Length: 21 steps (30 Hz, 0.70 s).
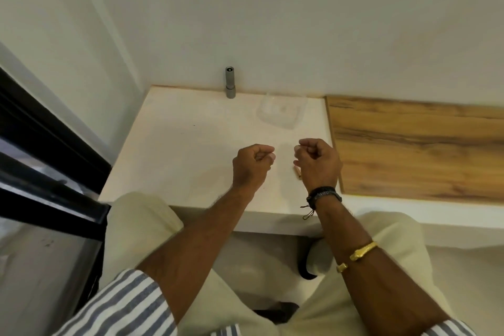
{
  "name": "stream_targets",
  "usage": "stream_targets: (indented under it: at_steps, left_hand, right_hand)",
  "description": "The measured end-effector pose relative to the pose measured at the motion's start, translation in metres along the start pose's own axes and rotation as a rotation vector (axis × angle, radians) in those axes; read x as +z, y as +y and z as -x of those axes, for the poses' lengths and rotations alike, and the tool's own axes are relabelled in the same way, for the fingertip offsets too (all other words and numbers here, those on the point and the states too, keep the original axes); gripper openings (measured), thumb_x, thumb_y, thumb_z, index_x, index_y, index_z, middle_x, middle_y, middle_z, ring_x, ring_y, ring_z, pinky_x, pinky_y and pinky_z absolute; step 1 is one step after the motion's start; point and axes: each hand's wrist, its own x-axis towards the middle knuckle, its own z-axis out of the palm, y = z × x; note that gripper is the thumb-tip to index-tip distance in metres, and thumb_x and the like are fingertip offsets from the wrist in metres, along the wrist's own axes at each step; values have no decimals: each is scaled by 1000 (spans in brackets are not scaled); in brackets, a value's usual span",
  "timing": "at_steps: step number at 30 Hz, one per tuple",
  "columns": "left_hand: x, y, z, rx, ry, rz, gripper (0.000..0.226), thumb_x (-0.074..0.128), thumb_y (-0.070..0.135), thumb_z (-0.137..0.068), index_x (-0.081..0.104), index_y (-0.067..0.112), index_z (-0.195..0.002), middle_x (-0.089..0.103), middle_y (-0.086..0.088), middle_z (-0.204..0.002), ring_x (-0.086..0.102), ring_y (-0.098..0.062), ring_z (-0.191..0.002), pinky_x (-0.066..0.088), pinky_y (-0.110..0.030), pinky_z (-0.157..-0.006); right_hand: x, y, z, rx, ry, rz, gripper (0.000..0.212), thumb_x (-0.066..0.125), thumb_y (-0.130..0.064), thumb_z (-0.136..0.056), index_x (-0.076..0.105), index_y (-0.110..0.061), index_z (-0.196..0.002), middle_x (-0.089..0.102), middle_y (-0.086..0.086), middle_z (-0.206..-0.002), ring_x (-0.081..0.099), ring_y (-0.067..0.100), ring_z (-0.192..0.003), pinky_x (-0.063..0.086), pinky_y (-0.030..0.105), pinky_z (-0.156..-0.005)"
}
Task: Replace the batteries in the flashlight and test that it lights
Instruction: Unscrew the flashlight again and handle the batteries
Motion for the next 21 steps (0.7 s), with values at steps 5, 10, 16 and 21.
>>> stream_targets:
  at_steps: [5,10,16,21]
  left_hand:
    - [28,-3,3,79,-152,-300,26,76,18,-85,75,11,-109,77,-7,-102,72,-19,-91,57,-31,-87]
    - [52,-9,0,161,-229,-497,40,78,15,-84,68,12,-123,71,-8,-120,70,-22,-98,56,-34,-91]
    - [66,-14,-15,277,-361,-716,47,73,14,-89,61,14,-134,61,-8,-130,61,-26,-113,49,-38,-99]
    - [67,-12,-25,390,-424,-899,22,65,12,-94,73,13,-113,67,-8,-110,64,-25,-97,54,-38,-87]
  right_hand:
    - [-36,33,-8,70,76,206,12,73,-9,-86,75,-19,-91,75,0,-85,74,22,-80,64,42,-76]
    - [-44,57,-17,88,-19,478,20,76,-13,-87,75,-14,-107,76,5,-104,68,19,-90,53,27,-84]
    - [-32,67,-21,64,-91,679,45,79,-34,-86,68,-13,-125,65,11,-119,64,26,-104,51,35,-82]
    - [-28,70,-23,36,-114,755,30,75,-30,-89,71,-14,-114,65,10,-113,64,26,-98,48,31,-75]
